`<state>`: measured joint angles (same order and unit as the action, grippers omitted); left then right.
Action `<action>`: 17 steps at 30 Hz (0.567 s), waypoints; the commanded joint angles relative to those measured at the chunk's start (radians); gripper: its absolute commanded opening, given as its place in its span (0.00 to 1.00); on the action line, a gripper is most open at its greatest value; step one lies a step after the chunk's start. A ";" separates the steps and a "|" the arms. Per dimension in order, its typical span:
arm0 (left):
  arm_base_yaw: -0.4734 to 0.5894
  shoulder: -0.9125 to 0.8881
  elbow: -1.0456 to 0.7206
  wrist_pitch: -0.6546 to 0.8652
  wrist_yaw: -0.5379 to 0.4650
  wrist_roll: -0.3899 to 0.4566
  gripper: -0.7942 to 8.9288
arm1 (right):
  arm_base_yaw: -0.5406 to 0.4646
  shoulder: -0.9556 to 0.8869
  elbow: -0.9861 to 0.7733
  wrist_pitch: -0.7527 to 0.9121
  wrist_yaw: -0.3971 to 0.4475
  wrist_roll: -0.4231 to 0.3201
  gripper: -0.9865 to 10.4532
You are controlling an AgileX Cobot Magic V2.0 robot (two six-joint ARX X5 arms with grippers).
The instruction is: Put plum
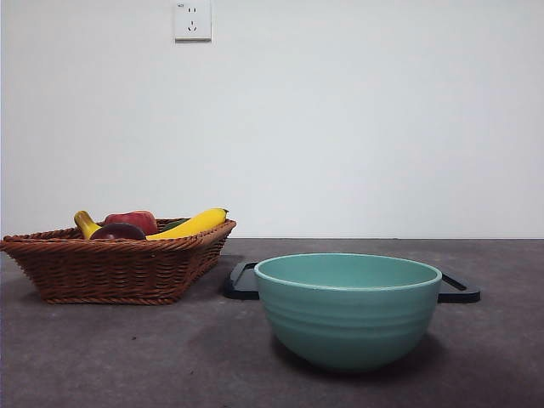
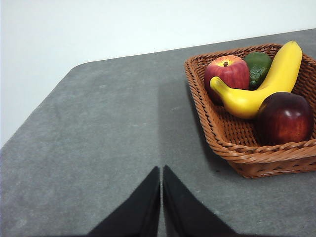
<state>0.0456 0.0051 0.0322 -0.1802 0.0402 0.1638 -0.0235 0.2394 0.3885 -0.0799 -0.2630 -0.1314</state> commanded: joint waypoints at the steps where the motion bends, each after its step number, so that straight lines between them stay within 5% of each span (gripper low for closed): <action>1: 0.003 -0.002 -0.021 -0.008 0.000 0.000 0.09 | -0.008 -0.048 -0.080 0.048 0.003 -0.006 0.09; 17: 0.003 -0.002 -0.021 -0.008 0.000 0.000 0.09 | 0.018 -0.227 -0.350 0.099 0.138 0.063 0.09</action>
<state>0.0456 0.0051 0.0322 -0.1802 0.0402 0.1638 -0.0074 0.0170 0.0422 0.0074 -0.1322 -0.0937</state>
